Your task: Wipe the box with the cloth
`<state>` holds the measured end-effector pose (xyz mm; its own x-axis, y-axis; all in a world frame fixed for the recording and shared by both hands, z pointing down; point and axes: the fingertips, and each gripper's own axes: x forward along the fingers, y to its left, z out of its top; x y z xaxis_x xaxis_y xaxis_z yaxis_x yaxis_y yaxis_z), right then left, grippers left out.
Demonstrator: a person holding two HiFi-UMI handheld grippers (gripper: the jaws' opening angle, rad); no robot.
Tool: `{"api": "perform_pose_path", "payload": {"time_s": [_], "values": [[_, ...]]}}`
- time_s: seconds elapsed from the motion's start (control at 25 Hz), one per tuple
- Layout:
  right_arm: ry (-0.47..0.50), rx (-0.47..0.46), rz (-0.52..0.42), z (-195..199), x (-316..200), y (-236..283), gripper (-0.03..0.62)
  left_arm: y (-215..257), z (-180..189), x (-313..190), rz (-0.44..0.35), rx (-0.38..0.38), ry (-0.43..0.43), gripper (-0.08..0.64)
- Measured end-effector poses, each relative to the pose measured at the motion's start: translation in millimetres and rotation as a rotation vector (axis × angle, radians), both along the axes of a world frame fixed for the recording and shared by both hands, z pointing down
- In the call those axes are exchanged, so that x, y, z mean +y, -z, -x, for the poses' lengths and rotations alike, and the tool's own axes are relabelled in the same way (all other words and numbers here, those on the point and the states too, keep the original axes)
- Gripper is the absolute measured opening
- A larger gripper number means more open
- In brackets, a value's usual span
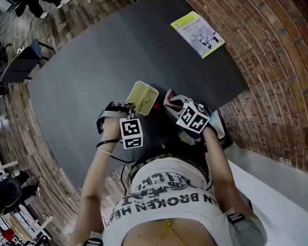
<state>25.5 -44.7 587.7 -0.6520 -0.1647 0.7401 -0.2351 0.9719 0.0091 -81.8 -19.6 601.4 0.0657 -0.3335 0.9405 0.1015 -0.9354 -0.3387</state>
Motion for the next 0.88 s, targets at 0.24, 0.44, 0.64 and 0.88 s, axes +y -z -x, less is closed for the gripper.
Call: {"api": "perform_pose_path", "payload": {"time_s": [0.24,0.44,0.64,0.88], "values": [[0.038,0.005,0.038,8,5,-9,0.017,6,-31,8,0.105,0.213,0.194,0.037],[0.098,0.025,0.029,24,-1,-22,0.017,6,-35,8,0.124,0.277,0.235,0.035],[0.185,0.071,0.001,39,-6,-36,0.017,1,-37,8,0.159,0.289,0.245,0.032],[0.207,0.06,0.012,39,0,-35,0.017,-2,-38,8,0.19,0.324,0.319,0.026]]}}
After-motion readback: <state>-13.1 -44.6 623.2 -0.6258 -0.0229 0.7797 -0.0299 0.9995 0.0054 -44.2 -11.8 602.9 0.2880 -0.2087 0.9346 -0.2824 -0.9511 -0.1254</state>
